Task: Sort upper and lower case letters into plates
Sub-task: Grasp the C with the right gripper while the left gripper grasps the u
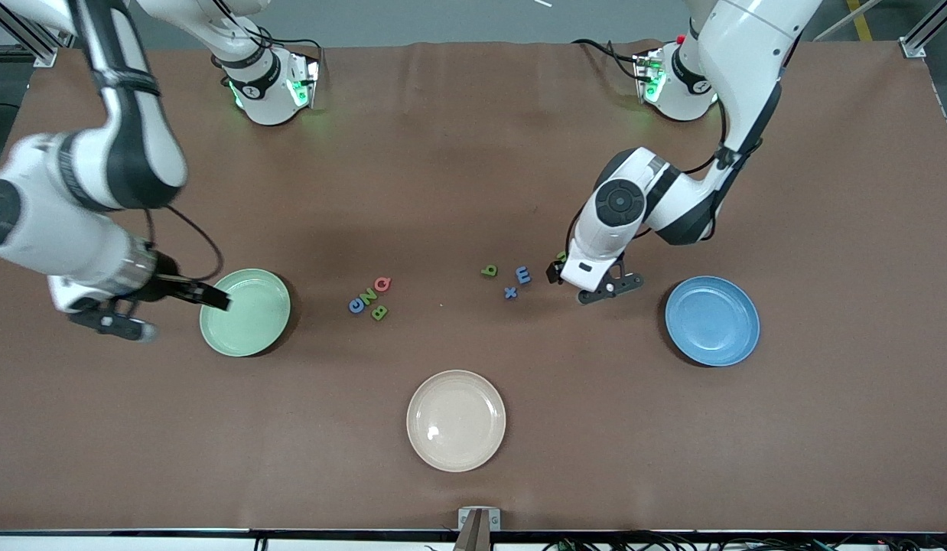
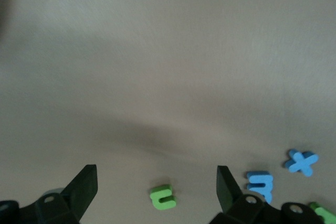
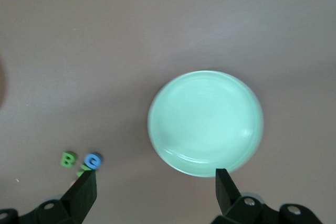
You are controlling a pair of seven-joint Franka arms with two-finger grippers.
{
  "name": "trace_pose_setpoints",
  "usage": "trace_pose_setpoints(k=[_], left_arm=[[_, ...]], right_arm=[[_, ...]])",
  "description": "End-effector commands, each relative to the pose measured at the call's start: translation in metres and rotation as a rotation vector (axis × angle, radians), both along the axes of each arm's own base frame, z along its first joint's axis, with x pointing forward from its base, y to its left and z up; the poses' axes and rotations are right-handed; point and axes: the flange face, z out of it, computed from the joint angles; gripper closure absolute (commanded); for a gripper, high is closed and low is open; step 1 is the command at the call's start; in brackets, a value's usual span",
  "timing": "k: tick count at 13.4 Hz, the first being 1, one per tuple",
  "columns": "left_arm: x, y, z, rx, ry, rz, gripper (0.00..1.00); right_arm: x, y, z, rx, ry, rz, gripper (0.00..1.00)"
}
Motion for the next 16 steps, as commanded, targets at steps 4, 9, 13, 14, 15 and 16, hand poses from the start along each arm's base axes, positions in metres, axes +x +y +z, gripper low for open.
trace_pose_setpoints(k=[4,9,13,14,15,16], left_arm=[[-0.031,-0.007,-0.014,0.019,0.003,-0.046,0.00],[-0.055,0.001,-0.038,0.002,0.011,-0.053,0.02],[-0.064,-0.005,-0.043,0.008,0.021,-0.063,0.21],[-0.064,-0.005,-0.043,0.007,0.020,-0.063,0.22],[-0.062,-0.006,-0.041,-0.002,0.010,-0.062,0.23],[-0.061,-0.008,-0.040,-0.020,-0.007,-0.060,0.24]], right_arm=[[-0.001,0.095,-0.076,-0.002,-0.013,-0.118,0.00],[-0.017,0.126,-0.136,-0.021,0.009,-0.372,0.00],[-0.040,0.134,-0.166,-0.015,-0.025,-0.498,0.02],[-0.042,0.132,-0.170,-0.021,-0.018,-0.502,0.02],[-0.045,0.131,-0.178,-0.030,-0.004,-0.521,0.03],[-0.048,0.134,-0.185,-0.038,0.006,-0.538,0.03]])
